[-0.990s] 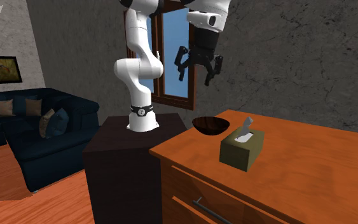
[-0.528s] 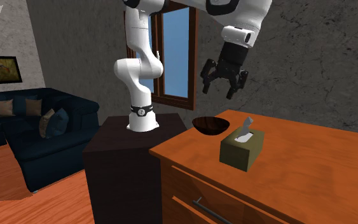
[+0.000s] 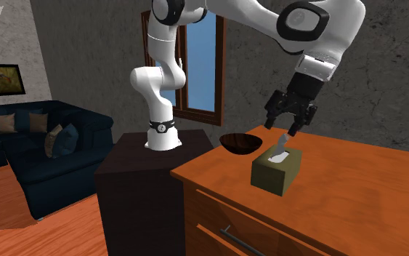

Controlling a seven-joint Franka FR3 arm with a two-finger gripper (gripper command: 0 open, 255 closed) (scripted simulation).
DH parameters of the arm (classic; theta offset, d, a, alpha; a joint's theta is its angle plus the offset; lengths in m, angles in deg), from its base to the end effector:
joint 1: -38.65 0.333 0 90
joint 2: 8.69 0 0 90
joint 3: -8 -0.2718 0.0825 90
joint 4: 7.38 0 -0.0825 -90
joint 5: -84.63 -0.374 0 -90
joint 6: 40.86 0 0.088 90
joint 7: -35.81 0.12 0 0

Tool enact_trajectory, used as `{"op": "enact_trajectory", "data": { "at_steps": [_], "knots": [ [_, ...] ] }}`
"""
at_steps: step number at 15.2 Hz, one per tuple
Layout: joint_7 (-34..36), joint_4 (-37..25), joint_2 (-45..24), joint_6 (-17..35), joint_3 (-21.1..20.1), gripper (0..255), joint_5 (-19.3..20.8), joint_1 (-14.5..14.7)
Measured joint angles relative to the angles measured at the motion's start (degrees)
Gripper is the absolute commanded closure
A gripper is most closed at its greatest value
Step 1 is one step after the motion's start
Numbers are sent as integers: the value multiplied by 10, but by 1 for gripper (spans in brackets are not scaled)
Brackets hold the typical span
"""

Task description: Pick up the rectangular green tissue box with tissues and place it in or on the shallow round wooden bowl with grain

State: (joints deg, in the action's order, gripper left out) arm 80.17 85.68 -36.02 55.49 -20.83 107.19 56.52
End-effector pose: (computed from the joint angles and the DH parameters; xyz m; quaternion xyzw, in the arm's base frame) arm 0.4573 0.3902 0.3026 0.9793 0.0727 -0.0686 0.1761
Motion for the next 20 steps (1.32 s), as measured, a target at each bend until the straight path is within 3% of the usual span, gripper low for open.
{"op": "enact_trajectory", "data": {
  "at_steps": [2, 4, 16, 17, 20],
  "knots": [
    [11, -54, -47, -20, 5, 0, 20, 28],
    [15, -60, -62, -17, 8, 0, 27, 34],
    [24, -16, -65, 27, 13, 0, 35, 25],
    [24, -16, -65, 27, 13, 255, 35, 25],
    [24, -17, -63, 25, 14, 255, 36, 24]
  ]
}}
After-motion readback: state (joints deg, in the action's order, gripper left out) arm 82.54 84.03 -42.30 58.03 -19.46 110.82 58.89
